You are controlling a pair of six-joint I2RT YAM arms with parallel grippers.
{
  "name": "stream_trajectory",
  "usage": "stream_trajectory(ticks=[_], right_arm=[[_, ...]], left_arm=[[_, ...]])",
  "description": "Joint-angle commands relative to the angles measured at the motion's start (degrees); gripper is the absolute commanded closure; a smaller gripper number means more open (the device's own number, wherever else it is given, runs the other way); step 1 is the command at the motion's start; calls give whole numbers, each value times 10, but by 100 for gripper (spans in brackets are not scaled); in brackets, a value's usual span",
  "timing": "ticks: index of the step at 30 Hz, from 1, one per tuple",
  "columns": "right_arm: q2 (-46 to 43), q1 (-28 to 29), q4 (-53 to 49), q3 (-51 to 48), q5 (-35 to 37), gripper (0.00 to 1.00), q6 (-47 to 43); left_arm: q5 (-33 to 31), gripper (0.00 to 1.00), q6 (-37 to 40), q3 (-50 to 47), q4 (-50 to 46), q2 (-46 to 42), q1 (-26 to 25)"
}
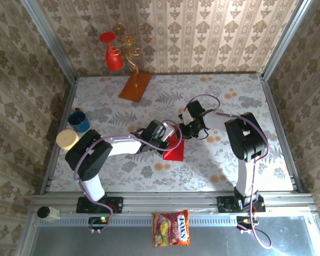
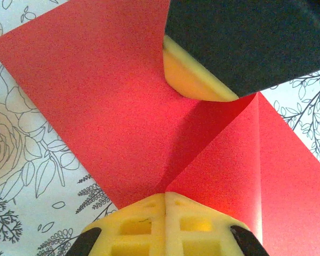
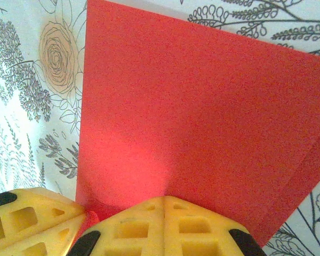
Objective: Fold a paper plane with a square sheet of paper (pick it up from the middle)
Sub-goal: Fold the triangle a second time at the center of the table.
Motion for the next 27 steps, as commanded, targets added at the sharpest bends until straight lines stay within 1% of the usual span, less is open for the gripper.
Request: stream_trajectory(ticks=[1,27], right_arm=[[37,6,-45,-10,20,100,-11],[31,6,-50,-1,11,100,-7]], left_arm=[[-1,100,1,17,2,-3,5],[3,100,-5,-10,13,20,6]])
